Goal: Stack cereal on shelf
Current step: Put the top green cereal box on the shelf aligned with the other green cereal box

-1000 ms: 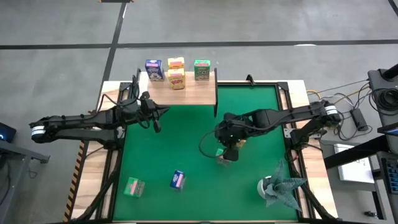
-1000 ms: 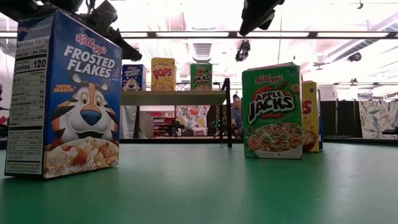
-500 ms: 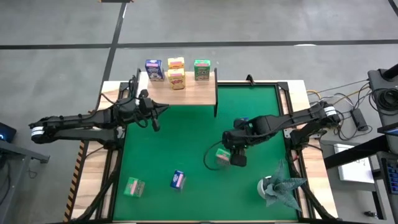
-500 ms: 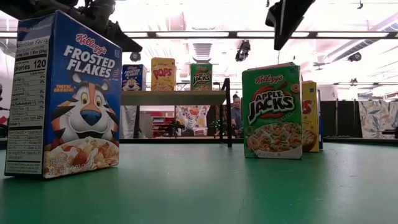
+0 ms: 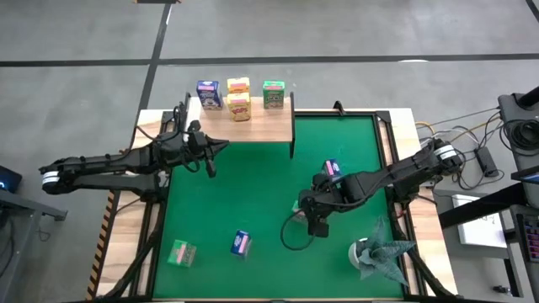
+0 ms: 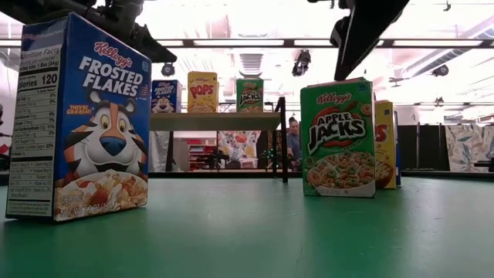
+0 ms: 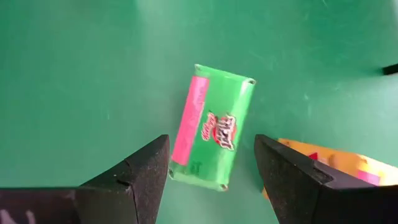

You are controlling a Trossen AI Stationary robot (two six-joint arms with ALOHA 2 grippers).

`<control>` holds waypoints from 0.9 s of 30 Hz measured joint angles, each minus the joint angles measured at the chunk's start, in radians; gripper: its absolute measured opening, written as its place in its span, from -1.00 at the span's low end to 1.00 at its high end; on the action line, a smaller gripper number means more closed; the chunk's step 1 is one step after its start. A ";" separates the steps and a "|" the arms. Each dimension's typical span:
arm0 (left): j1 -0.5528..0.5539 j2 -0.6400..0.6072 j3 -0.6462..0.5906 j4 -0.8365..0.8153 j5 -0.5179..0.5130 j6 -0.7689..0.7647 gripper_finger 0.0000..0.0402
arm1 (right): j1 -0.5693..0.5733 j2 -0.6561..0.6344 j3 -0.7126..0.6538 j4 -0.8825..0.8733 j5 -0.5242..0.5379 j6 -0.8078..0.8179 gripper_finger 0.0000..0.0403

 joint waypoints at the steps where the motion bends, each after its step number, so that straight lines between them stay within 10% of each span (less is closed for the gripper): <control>1: 0.000 0.000 0.000 0.000 0.000 0.000 -1.00 | 0.000 0.000 -0.008 0.011 -0.003 0.002 0.12; 27: 0.000 0.003 0.000 0.000 -0.001 0.000 -1.00 | 0.000 -0.003 -0.097 0.160 0.016 0.016 0.13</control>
